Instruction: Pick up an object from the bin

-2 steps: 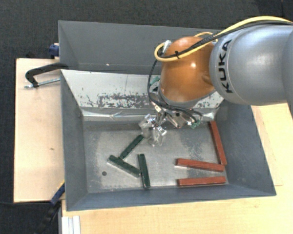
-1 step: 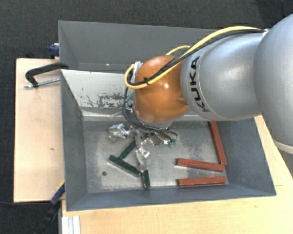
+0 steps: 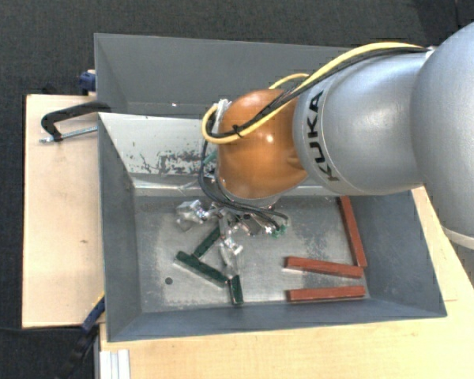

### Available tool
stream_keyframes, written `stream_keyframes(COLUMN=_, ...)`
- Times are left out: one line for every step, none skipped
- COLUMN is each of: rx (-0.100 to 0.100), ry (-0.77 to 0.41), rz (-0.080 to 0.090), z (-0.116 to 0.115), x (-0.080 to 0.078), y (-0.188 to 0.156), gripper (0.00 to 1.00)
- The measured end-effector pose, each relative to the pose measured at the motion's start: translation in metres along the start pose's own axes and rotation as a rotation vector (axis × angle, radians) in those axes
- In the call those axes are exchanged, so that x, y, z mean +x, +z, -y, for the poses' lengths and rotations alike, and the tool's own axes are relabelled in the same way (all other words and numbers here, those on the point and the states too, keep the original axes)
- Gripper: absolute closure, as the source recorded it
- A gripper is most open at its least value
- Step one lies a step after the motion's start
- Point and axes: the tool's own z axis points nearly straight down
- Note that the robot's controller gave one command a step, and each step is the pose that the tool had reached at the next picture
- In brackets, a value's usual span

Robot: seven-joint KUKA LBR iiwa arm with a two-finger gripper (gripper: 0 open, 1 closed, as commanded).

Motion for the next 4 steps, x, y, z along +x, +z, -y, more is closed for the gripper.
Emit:
stream_keyframes(rx=0.002, ry=0.0, rz=0.006, z=0.0072, x=0.0386, y=0.0485, gripper=1.0)
stream_keyframes(rx=0.001, ry=0.0, rz=0.001, z=0.0069, x=0.04, y=0.0514, gripper=0.0)
stream_keyframes(rx=0.001, ry=0.0, rz=0.001, z=0.007, x=0.0399, y=0.051, gripper=1.0)
stream_keyframes(rx=0.001, ry=0.0, rz=0.001, z=0.007, x=0.0399, y=0.051, gripper=1.0)
